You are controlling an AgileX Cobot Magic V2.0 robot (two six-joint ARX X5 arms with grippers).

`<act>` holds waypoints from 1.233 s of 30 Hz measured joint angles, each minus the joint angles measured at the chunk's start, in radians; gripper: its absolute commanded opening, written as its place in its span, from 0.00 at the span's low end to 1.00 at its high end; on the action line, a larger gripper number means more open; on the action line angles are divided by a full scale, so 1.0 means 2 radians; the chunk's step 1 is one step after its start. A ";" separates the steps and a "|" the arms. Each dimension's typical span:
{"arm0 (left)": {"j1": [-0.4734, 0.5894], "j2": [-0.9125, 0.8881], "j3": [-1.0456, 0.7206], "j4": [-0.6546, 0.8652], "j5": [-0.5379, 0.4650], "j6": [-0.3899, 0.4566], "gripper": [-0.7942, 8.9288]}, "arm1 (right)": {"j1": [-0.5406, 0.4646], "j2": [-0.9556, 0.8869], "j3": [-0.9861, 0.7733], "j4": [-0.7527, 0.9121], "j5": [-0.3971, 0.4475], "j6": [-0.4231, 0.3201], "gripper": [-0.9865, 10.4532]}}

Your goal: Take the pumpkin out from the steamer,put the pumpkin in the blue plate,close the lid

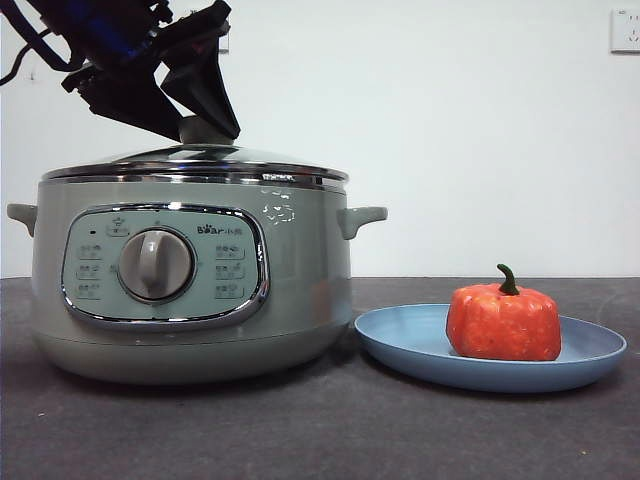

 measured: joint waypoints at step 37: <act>-0.001 -0.145 0.043 -0.233 0.015 0.022 0.07 | 0.000 -0.011 -0.014 0.013 0.001 -0.047 0.08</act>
